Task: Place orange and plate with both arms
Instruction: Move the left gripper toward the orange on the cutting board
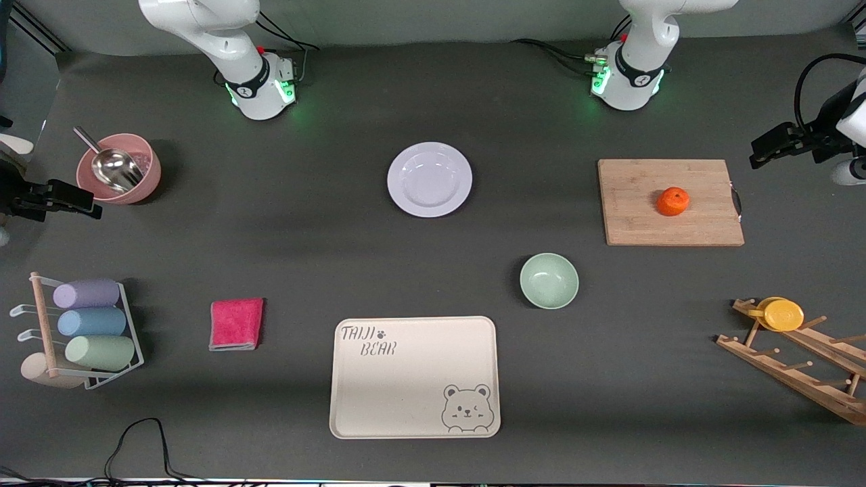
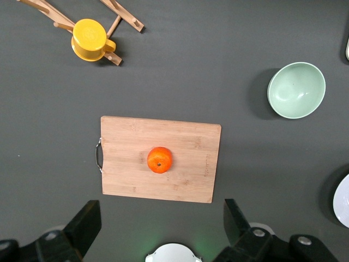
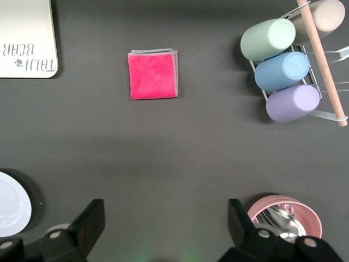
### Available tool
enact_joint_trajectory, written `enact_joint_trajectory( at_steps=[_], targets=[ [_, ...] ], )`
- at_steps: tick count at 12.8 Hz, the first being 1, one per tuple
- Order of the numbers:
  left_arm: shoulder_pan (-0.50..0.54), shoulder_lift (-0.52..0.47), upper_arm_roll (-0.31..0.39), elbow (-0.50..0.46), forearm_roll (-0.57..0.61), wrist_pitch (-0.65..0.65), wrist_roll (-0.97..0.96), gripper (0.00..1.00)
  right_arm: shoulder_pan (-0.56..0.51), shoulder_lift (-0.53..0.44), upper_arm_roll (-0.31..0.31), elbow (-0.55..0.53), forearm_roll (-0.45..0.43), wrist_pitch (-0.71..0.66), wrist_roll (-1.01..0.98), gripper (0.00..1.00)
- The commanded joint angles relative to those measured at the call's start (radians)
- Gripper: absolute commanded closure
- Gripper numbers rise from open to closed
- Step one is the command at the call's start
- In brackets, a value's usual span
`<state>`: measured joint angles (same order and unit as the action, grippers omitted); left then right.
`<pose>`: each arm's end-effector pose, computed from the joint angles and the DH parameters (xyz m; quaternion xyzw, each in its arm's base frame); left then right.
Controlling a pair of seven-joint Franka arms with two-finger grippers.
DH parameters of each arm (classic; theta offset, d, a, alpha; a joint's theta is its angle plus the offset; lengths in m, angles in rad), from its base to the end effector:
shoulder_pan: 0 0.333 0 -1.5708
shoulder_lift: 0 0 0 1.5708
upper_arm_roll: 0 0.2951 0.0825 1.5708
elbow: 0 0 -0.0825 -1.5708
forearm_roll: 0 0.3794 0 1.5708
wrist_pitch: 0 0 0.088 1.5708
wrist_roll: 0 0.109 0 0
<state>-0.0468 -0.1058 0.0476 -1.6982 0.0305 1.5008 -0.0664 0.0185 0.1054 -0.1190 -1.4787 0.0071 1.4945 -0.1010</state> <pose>0.5097 0.0051 0.5928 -0.9983 -0.0337 0.0454 0.0142 0.5688 -0.0531 0.5792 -0.9990 -0.0004 0.0445 0.0018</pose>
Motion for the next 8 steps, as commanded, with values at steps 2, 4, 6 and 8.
enact_joint_trajectory(
  at_steps=[2, 4, 6, 8],
  targets=[
    [0.004, 0.009, 0.009, 0.031, 0.019, -0.030, 0.002, 0.00, 0.001, -0.023, 0.002, -0.018, -0.021, 0.000, 0.009, 0.00],
    [0.005, 0.012, 0.011, 0.041, 0.017, -0.030, -0.006, 0.00, 0.001, -0.023, 0.002, -0.018, -0.021, 0.000, 0.009, 0.00],
    [0.011, 0.014, 0.011, 0.045, 0.017, -0.030, 0.010, 0.00, 0.001, -0.023, 0.002, -0.020, -0.021, 0.000, 0.010, 0.00],
    [0.021, 0.014, 0.012, 0.043, 0.017, -0.046, 0.016, 0.00, 0.006, -0.033, 0.002, -0.041, -0.016, 0.001, 0.017, 0.00]
  ],
)
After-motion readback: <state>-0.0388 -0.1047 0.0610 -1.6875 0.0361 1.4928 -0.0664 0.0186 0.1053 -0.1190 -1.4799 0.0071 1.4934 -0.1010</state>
